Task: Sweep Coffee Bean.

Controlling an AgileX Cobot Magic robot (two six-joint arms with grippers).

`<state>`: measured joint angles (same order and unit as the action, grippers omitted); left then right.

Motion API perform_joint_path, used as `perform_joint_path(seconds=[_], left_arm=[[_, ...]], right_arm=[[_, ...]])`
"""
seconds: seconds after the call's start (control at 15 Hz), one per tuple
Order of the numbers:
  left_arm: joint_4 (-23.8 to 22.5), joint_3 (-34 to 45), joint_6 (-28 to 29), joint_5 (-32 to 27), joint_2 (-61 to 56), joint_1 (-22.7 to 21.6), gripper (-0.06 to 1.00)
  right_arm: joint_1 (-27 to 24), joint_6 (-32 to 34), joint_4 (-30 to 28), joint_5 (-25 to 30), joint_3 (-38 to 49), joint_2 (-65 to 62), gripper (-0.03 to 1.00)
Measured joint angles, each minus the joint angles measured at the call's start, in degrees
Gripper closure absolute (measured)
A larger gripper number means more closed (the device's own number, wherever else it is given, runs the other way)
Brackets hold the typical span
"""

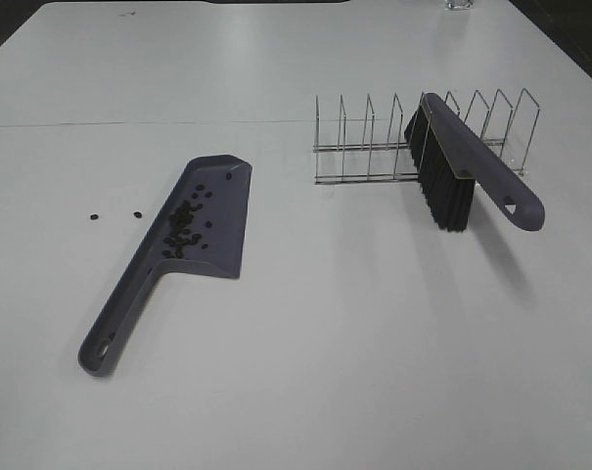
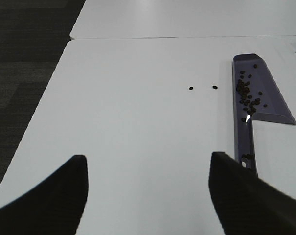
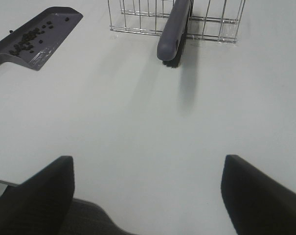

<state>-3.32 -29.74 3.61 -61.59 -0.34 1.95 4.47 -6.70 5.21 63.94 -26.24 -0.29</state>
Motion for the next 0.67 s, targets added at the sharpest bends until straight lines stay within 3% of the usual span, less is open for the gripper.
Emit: perform_joint_path(seconds=[0.67], left_arm=[[0.0,0.0,0.0,0.0,0.0,0.0,0.3]], right_arm=[[0.0,0.0,0.0,-0.06,0.0,0.0,0.24]])
